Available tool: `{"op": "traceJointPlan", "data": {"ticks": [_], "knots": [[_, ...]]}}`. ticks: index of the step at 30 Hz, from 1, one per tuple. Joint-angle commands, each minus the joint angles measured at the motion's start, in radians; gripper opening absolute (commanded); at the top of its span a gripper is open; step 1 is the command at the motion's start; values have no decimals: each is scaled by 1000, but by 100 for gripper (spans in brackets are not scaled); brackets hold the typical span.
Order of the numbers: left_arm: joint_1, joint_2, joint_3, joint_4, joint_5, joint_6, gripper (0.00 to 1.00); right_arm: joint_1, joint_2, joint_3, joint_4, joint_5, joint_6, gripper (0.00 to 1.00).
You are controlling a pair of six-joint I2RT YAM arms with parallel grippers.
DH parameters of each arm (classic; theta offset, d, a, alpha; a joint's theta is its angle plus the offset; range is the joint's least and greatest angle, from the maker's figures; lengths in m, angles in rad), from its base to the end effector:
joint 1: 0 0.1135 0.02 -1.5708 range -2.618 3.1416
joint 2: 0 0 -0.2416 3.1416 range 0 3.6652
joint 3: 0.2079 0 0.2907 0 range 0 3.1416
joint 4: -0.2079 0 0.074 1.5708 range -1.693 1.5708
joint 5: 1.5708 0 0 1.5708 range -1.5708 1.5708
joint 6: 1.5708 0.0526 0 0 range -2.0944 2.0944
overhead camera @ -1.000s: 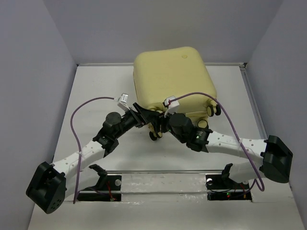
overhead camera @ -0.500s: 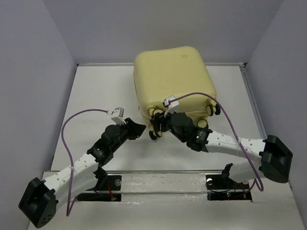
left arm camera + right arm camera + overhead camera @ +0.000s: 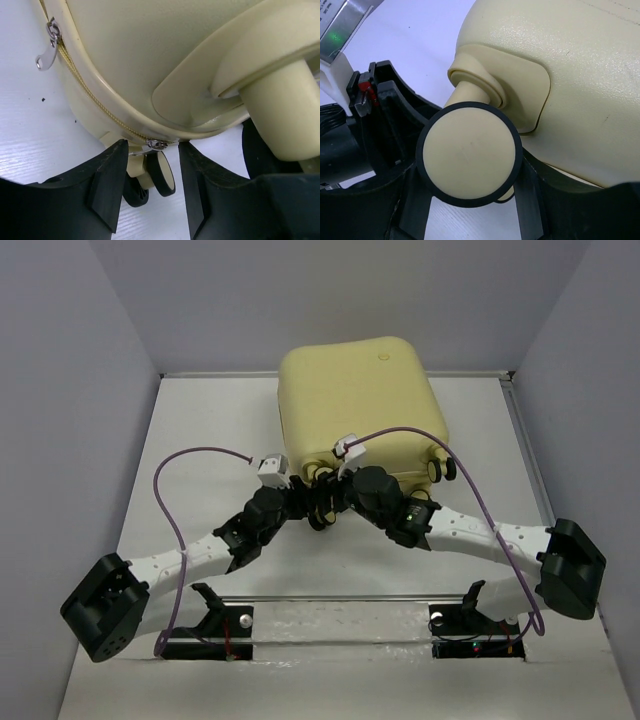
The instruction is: Pack the luggage
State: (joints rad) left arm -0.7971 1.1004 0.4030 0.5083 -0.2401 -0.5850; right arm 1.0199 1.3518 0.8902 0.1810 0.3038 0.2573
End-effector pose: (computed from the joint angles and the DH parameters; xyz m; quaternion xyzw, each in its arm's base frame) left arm 0.2115 -0.1987 0.1687 0.0051 0.7689 -0.3321 0.5463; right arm 0.2062 0.3055 0.2420 -0.2095 0.7670 0.2572 0.5493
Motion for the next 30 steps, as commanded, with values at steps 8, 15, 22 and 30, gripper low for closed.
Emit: {"op": "traceJointPlan", "data": {"ticks": [8,15,22,30], "knots": [[-21,111,112,154,-296,4,31,-7,-51,64,219,-164,49,7],[-19,62,122,38,-450,-7,6,-7,-131,-25,227,-117,66,7],[15,-37,79,-99,-507,25,6,-7,-203,-85,196,-46,68,7],[223,-160,-18,-129,-367,25,6,-7,-302,-151,158,-14,66,7]]}}
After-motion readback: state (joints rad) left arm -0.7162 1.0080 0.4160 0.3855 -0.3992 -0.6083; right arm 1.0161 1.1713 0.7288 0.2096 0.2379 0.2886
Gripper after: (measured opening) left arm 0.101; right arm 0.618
